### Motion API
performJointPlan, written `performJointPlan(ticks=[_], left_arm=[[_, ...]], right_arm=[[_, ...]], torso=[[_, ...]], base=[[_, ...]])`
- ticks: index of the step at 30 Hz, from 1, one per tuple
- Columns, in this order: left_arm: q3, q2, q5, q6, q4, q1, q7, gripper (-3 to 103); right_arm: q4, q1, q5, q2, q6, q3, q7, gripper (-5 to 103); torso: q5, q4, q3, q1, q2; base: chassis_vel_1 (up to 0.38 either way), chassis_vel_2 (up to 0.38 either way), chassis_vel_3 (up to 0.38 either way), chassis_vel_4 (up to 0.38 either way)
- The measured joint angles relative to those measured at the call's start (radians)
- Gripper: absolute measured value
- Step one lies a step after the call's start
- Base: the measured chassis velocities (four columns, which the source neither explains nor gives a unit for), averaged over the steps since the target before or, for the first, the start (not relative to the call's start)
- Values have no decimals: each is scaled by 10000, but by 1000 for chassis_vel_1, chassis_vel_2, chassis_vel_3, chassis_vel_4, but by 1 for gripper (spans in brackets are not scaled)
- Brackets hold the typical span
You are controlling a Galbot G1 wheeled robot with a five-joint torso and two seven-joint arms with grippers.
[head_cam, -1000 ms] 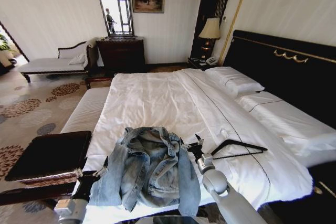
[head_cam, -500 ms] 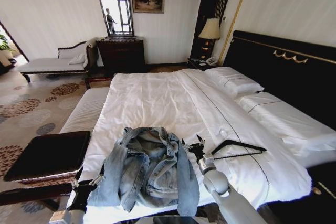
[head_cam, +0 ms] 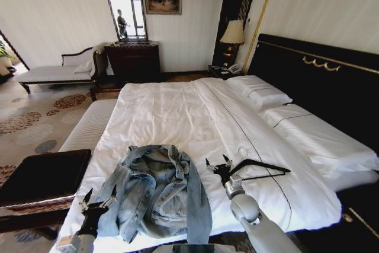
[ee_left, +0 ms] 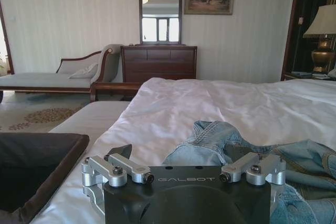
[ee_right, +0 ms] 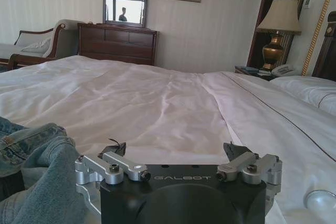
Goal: Pick up the clothes from the bed and hang them on the clothes hanger.
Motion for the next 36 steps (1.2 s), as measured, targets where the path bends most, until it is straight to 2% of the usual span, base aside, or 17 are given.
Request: performJointPlan(ticks=[12, 28, 29, 31, 32, 33, 36], left_arm=[[163, -163, -6, 22, 95, 29, -6, 100], [296, -258, -93, -4, 279, -10, -18, 100], [297, -257, -95, -13, 293, -10, -18, 100], [303, -256, -102, -38, 331, -12, -18, 100], [303, -256, -102, -38, 331, -12, -18, 100], [309, -252, -107, -44, 348, -10, -18, 100], [363, -268, -117, -98, 426, 18, -22, 100]], right_arm=[[-35, 106, 195, -42, -136, 70, 23, 100], [-9, 143, 500, -666, -197, 109, 129, 100], [69, 144, 897, -837, -322, 104, 133, 100], [355, 219, 2366, -1236, -1188, 102, 248, 100], [355, 219, 2366, -1236, -1188, 102, 248, 100], [421, 296, 2730, -1389, -1492, 101, 300, 100], [413, 859, 2847, -2344, -2112, 0, 43, 100]], torso=[[-2, 1, -1, -1, 0], [2, 0, 0, -2, -1], [7, 2, 1, -1, -1], [6, -1, 1, -1, -1], [6, -1, 1, -1, -1], [5, -2, 0, -2, -1], [-11, 1, -1, -3, 0]], base=[[-40, -51, 51, 47], [-197, -202, 200, 205], [-55, -62, 88, 51], [-28, -16, 12, 25], [0, 0, 0, 0], [0, 0, 0, 0], [0, 0, 0, 0]])
